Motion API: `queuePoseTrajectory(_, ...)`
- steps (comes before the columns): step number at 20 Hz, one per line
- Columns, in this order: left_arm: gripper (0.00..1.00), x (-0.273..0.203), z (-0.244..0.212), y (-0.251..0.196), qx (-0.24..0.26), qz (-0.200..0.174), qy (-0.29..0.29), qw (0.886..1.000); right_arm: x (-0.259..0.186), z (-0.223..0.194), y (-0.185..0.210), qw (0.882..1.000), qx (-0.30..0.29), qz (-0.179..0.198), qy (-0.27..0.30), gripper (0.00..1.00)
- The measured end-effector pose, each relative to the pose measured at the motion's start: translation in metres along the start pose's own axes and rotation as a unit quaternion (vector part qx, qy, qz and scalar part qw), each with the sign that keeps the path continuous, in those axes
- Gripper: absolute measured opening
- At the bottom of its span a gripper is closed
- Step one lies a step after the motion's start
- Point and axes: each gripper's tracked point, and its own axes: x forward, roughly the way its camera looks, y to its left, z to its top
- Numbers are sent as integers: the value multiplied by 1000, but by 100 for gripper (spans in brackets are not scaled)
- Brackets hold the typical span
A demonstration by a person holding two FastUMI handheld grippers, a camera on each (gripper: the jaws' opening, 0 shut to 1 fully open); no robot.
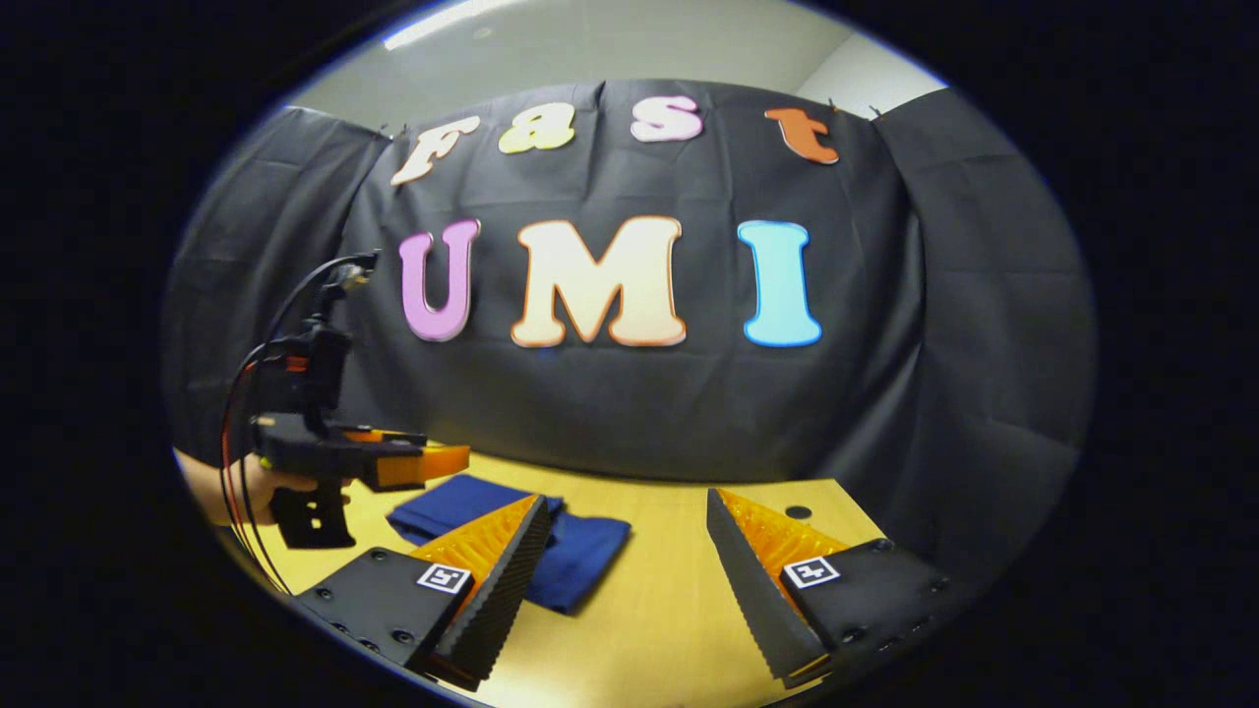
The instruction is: Grasp the waist and the cuffs of the jeans and fold them to make the two legs overlap; first hold the waist and fold one-third of the jeans toward the cuffs, then hold the cuffs and fold the remaining one-third in the same direction to finish folding.
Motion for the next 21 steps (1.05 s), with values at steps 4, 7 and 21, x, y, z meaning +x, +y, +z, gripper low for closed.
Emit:
queuePoseTrajectory(4,94,-77,38,21,33,13,-52,998,-31,55,50,997,44,0,-57,99)
queuePoseTrajectory(7,94,-127,56,31,30,16,-80,996,-54,78,77,995,55,-2,-87,99)
queuePoseTrajectory(21,94,-199,70,42,46,17,-112,992,-107,112,123,990,30,3,-140,99)
